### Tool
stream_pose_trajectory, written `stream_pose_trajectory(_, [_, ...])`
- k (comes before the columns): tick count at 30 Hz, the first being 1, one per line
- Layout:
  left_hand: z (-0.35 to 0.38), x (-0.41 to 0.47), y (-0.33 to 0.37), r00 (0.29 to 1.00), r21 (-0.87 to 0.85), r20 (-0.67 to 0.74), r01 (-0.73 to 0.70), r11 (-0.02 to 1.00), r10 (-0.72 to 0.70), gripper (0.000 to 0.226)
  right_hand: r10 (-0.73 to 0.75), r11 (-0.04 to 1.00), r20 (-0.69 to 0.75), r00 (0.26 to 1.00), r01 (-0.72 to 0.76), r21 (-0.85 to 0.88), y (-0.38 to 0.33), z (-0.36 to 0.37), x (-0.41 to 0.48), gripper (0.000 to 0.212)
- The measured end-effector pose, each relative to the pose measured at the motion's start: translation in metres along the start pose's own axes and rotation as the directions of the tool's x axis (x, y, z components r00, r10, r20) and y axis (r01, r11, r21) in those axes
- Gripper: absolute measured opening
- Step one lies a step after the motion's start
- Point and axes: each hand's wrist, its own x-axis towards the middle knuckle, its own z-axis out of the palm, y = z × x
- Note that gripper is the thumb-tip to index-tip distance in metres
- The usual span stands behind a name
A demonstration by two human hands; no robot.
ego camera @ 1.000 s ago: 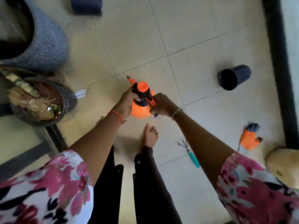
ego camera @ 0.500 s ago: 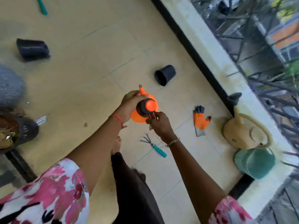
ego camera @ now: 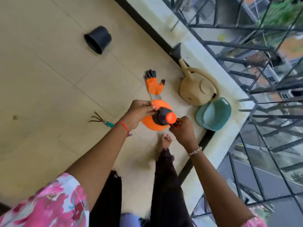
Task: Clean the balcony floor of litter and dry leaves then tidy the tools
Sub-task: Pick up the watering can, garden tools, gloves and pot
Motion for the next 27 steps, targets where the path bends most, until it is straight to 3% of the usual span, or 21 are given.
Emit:
stream_pose_trajectory(2, [0.037, 0.019, -0.015, 0.998, 0.003, 0.03, 0.049, 0.999, -0.049, 0.017, 0.036, 0.999, -0.038, 0.999, -0.035, 0.04, 0.043, -0.014, 0.019, 0.031])
stream_pose_trajectory(6, [0.112, 0.076, -0.05, 0.99, -0.038, 0.003, 0.142, 0.989, -0.142, 0.017, 0.047, 0.998, -0.087, 0.995, -0.042, 0.056, 0.124, -0.035, 0.065, 0.05])
stream_pose_trajectory(10, [0.169, 0.135, -0.08, 0.97, -0.05, -0.016, 0.242, 0.969, -0.243, 0.021, 0.092, 0.995, -0.07, 0.993, -0.089, 0.051, 0.181, -0.054, 0.106, 0.017])
stream_pose_trajectory(13, [0.195, 0.17, -0.091, 0.954, -0.049, -0.062, 0.289, 0.956, -0.292, 0.021, 0.084, 0.996, -0.046, 0.995, -0.083, 0.015, 0.211, -0.059, 0.141, 0.023])
stream_pose_trajectory(22, [0.233, 0.221, -0.098, 0.925, -0.066, -0.152, 0.341, 0.938, -0.347, 0.027, 0.128, 0.991, -0.004, 0.992, -0.128, 0.032, 0.246, -0.061, 0.198, 0.022])
stream_pose_trajectory(27, [0.237, 0.224, -0.102, 0.915, -0.044, -0.13, 0.38, 0.924, -0.383, 0.028, 0.111, 0.994, 0.042, 0.993, -0.112, 0.016, 0.251, -0.063, 0.207, 0.029])
